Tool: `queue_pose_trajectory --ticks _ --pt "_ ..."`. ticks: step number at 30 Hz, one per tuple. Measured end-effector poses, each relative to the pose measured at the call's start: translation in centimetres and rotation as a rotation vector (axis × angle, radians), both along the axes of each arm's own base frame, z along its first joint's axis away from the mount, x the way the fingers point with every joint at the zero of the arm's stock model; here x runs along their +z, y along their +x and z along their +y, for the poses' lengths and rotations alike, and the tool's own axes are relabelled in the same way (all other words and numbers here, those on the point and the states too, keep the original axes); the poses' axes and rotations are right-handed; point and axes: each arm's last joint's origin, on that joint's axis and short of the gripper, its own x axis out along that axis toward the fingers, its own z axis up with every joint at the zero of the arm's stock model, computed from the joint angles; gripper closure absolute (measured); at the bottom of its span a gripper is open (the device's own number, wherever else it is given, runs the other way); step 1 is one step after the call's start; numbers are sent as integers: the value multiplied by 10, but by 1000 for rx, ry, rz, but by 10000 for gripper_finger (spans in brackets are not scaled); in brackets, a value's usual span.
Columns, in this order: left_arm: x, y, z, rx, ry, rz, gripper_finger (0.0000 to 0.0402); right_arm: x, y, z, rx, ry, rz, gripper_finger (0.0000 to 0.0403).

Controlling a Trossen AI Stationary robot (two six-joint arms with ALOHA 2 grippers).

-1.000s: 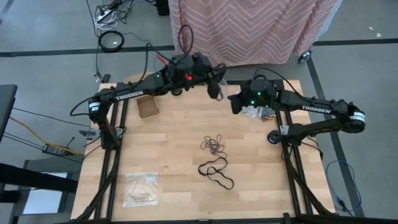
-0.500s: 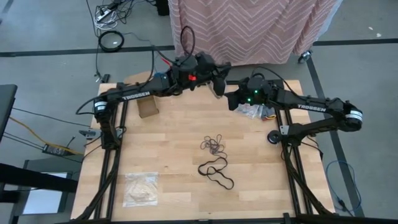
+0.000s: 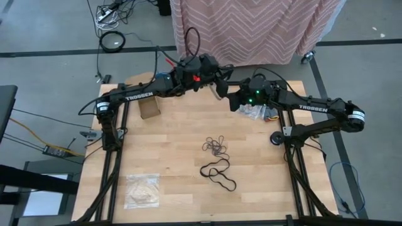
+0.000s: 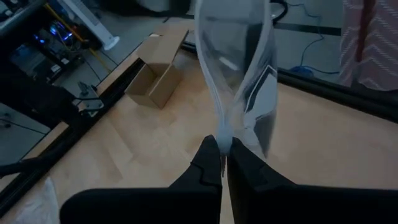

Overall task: Sort rubber bands
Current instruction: Put the black rubber band into the transparent zip bag

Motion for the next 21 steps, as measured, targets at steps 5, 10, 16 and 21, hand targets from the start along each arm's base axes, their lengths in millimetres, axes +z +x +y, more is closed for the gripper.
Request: queue_pose_trajectory --ticks 5,10,16,21 --pt "-2 2 3 -8 0 -6 401 0 0 0 3 1 0 403" --pt "-3 2 3 -10 -1 -3 401 0 0 0 3 1 -1 403" --pt "-5 2 3 -10 -7 22 401 1 0 0 5 -1 -6 403" --pt "-14 3 4 7 9 67 401 1 0 0 6 -2 -10 403"
